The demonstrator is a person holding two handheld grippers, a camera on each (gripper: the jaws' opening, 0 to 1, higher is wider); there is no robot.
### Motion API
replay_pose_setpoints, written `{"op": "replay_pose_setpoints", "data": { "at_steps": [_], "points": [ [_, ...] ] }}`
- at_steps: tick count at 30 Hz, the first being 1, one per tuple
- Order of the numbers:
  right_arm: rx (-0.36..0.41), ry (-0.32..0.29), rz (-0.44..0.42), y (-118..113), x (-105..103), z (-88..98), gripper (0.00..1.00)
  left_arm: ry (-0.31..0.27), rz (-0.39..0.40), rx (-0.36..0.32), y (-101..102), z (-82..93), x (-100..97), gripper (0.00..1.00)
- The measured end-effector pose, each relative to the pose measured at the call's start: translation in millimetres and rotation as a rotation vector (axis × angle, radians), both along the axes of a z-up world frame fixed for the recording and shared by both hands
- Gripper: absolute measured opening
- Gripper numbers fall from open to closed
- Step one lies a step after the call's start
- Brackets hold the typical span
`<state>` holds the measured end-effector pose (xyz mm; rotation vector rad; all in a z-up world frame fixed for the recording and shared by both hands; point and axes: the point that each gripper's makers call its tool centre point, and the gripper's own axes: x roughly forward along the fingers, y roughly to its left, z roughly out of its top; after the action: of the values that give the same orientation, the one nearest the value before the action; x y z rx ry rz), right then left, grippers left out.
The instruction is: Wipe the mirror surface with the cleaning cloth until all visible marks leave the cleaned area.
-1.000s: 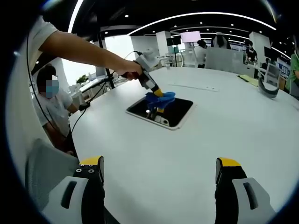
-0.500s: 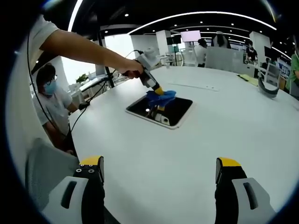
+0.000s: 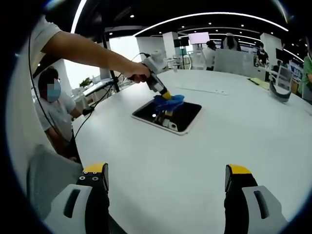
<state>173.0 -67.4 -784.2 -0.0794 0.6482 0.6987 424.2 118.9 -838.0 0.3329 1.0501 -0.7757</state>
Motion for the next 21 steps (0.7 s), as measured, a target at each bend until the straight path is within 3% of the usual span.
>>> {"op": "replay_pose_setpoints", "data": {
  "at_steps": [21],
  "points": [
    [0.001,0.001,0.002,-0.6,-3.2,-0.8,1.0,-0.004,0.036,0.002,-4.9,-0.4,2.4,0.07]
  ]
}}
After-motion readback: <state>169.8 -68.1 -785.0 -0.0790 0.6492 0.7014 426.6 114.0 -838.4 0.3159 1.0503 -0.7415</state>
